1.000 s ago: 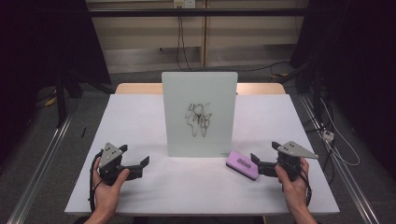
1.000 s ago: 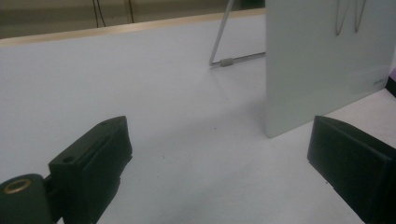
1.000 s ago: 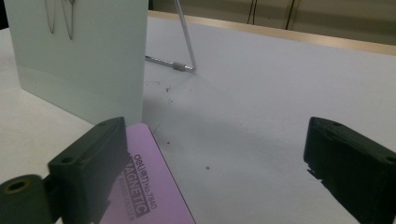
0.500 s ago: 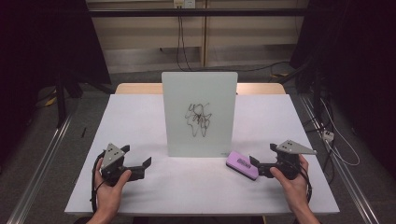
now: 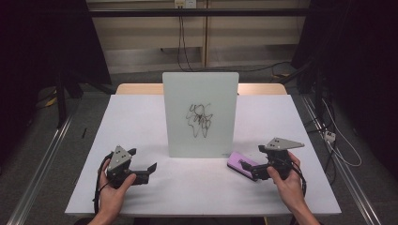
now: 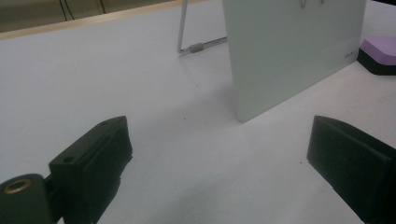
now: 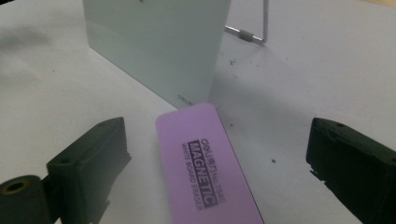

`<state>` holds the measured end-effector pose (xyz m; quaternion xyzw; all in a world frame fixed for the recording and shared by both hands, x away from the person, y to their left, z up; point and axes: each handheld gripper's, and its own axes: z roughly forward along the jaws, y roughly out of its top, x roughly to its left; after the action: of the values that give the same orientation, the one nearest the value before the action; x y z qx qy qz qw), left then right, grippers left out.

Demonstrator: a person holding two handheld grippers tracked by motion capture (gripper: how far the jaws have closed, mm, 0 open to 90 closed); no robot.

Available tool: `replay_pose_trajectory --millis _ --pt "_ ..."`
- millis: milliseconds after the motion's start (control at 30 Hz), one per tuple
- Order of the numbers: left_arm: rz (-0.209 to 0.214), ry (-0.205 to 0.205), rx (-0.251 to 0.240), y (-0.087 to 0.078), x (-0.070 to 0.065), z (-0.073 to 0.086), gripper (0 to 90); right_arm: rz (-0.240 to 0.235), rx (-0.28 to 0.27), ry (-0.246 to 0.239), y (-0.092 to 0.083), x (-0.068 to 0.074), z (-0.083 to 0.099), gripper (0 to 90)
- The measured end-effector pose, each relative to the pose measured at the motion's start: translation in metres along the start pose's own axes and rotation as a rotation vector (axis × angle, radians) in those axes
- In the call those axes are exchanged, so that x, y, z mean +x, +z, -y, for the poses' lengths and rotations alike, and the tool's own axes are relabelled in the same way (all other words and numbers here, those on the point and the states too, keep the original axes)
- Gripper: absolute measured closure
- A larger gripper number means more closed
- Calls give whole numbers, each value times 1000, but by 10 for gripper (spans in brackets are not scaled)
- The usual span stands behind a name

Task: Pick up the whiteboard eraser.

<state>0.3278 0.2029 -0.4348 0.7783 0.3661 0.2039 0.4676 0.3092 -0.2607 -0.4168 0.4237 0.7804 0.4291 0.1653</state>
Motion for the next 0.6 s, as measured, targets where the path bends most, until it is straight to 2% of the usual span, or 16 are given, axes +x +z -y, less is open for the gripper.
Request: replay_pose_trajectory --millis 100,167,233,333,367,433,467,600 --pt "-1 4 -3 -1 0 0 62 -17 27 -18 3 2 -5 58" --pt "1 5 1 -2 0 1 61 -57 43 -20 5 3 -8 54" --pt "-2 2 -2 -2 0 1 61 -46 71 -69 8 6 -11 65" --pt "-3 3 0 -2 0 1 61 -37 95 -95 11 8 -15 81" --pt "10 -4 0 -2 2 2 59 -38 123 -118 15 7 -19 87" --pt "14 -10 2 -2 2 2 60 -48 155 -105 21 3 -23 103" --pt "7 1 4 -2 3 1 58 -51 181 -91 24 0 -24 124" --pt "12 0 11 -1 4 2 56 -42 179 -74 30 -7 -23 142"
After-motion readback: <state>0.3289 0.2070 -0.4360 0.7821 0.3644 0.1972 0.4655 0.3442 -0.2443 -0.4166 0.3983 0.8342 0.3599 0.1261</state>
